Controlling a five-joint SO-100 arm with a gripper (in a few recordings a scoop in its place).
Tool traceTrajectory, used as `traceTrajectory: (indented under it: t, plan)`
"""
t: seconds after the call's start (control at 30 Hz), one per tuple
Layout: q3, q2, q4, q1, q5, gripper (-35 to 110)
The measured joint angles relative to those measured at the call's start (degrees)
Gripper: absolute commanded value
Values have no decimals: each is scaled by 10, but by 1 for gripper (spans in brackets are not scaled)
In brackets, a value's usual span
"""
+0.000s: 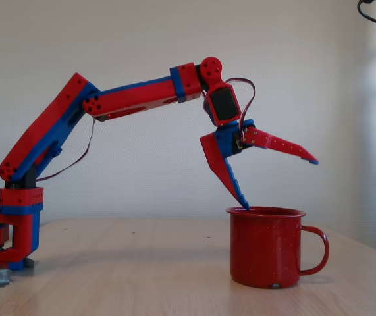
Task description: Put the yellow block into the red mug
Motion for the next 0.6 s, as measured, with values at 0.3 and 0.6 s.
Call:
traceTrajectory:
  t: [0.3, 0.6]
  plan:
    - [44, 127, -26, -2, -25, 5]
    - [143, 232, -58, -1, -46, 0]
